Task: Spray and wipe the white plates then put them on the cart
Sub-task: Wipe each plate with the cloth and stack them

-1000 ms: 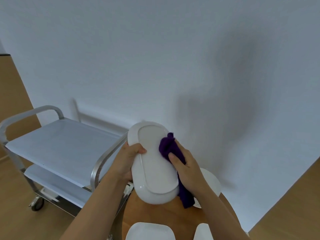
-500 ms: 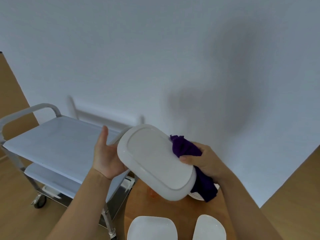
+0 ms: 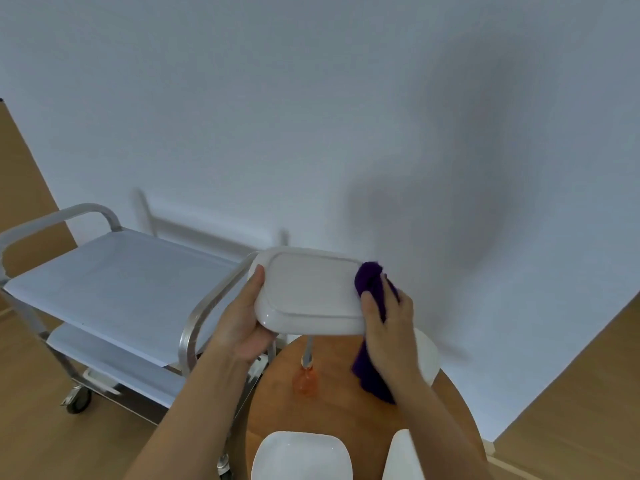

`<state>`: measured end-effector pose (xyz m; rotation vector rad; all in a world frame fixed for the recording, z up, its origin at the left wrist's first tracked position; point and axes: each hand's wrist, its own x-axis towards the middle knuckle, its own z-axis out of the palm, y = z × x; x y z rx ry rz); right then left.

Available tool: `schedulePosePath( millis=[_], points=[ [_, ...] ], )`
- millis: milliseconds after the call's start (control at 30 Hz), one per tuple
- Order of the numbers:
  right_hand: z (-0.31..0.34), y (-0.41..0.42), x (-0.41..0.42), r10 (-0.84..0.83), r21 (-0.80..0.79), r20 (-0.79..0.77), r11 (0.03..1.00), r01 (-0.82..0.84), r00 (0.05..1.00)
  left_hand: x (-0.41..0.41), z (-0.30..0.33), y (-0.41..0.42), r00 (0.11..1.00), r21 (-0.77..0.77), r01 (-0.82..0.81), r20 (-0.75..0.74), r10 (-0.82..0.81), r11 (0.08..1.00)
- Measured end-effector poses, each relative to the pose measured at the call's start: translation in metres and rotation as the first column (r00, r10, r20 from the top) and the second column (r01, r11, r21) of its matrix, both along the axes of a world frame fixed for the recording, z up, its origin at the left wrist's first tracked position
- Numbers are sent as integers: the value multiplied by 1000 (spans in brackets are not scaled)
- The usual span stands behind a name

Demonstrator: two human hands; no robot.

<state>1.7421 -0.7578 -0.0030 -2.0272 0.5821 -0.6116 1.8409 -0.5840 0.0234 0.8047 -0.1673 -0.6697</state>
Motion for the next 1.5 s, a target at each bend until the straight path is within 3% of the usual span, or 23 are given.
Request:
schedulePosePath(
  millis=[133,300,367,567,733,833,1000,1067,1133,1200,1233,1267,1333,1367,1433,1467,1500],
  points=[
    [-5,42,5,-157,-74,16,985,158,987,-27,-2,-34,999,2,-48,15,48,999],
    [1,61,16,44,-333,-93,940,-73,995,-42,-9,-48,996,105,-54,77,46,993],
    [0,65,21,111,-363,-142,919,-156,984,-42,-9,-45,994,125,-59,97,47,990],
    [24,42,31,4,-400,-177,913,-76,984,-52,-10,-39,990,97,-29,137,16,995],
    [27,0,28,-112,-364,-131,930,58,985,-55,-9,-35,989,79,-19,148,7,997],
    [10,-23,10,-143,-209,-124,971,115,982,-57,-14,-38,987,125,-8,162,-12,992],
    [-36,-59,-35,-233,-291,-401,949,118,886,-63,-33,-48,988,203,8,148,-39,979],
    [-59,-75,-59,-196,-146,-494,979,142,847,-69,-43,-57,955,381,-45,289,-72,924],
    [-77,-84,-78,-144,248,-415,932,264,898,-84,-56,-72,860,565,-122,470,-197,816],
    [-86,-89,-88,-119,690,-284,663,289,951,-102,-70,-90,698,682,-161,589,-407,713],
    [-90,-93,-91,-90,798,-239,549,248,967,-111,-79,-100,584,733,-164,612,-534,661],
    [-94,-97,-93,-47,850,-206,486,202,977,-117,-89,-109,404,780,-198,617,-675,594],
    [-103,-105,-100,12,872,-183,463,157,983,-124,-109,-122,7,815,-330,507,-862,477],
    [-108,-108,-105,22,865,-204,473,170,979,-127,-118,-127,-132,768,-387,502,-855,511],
    [-124,-112,-117,-5,843,-277,478,246,961,-131,-135,-134,-241,677,-431,551,-799,597],
    [-134,-115,-124,-37,839,-296,467,278,954,-133,-144,-135,-223,707,-413,532,-817,574],
    [-144,-116,-131,-71,842,-292,453,291,954,-135,-154,-134,-105,775,-348,528,-843,528]
  ],
)
